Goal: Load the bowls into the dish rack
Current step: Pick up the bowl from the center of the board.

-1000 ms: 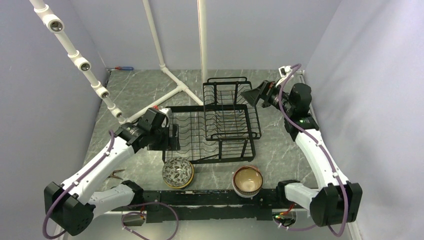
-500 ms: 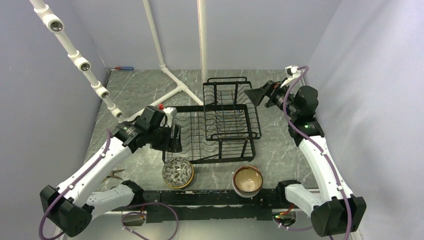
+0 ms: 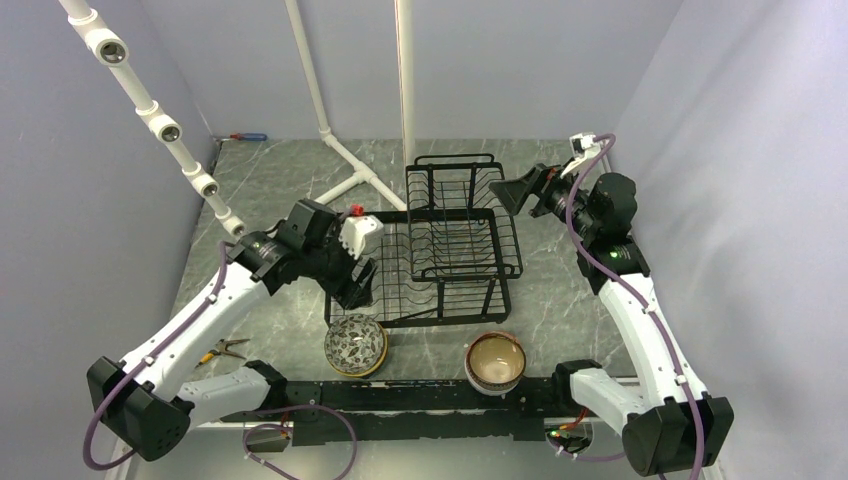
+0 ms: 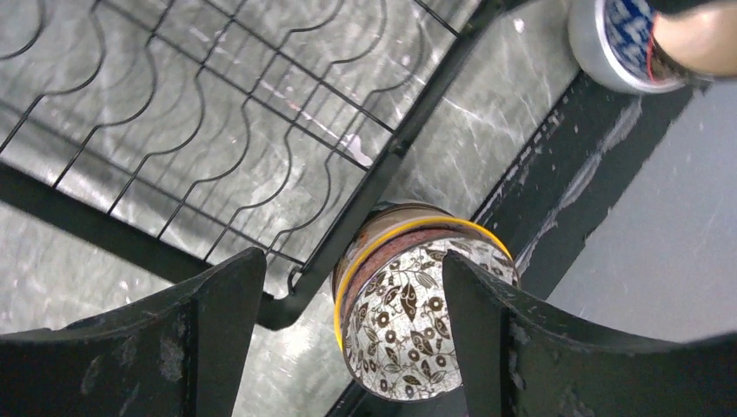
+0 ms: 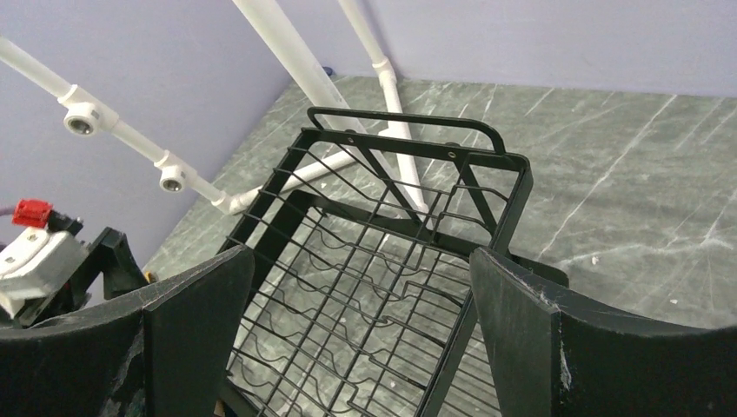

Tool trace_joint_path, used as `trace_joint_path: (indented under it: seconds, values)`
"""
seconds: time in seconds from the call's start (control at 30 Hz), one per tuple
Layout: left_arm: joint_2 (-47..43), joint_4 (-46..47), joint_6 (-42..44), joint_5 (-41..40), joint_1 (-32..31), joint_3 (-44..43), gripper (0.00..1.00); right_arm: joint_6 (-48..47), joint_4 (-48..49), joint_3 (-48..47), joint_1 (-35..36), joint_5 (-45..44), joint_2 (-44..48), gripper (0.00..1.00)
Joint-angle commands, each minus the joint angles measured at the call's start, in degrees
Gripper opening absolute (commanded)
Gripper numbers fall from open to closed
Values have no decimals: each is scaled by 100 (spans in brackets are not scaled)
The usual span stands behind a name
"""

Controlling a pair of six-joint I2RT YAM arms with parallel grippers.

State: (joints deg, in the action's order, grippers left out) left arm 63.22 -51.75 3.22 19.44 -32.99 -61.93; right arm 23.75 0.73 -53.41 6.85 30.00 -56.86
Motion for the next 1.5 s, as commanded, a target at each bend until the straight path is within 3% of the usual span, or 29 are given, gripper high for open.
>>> trace_joint_path:
  seconds: [0.0,0.17,0.4,0.83,1.1,1.23,1.3,1.47]
  values:
    - [-199,275,1585,1200,-23,291,80,-82,95,-100,13,-110,175,100]
    - [-370,125,2501,1568,-23,437,79,-115,43,-74,9,-152,193,100]
    - [-748,128,3220,1238,-30,886,76,-106,128,-17,9,-188,182,100]
    - [-231,371,3428,685,-438,1175,65,-107,200,-69,10,-151,61,100]
    - [-74,449,3414,183,-744,1241,42,-150,194,-91,11,-180,61,100]
    - [-106,398,3448,81,-849,1201,13,-151,188,-108,14,-188,53,100]
    - [-131,350,3474,9,-881,1144,4,-154,193,-117,9,-187,40,100]
    - [-292,209,3437,-29,-896,974,3,-143,194,-163,9,-169,9,100]
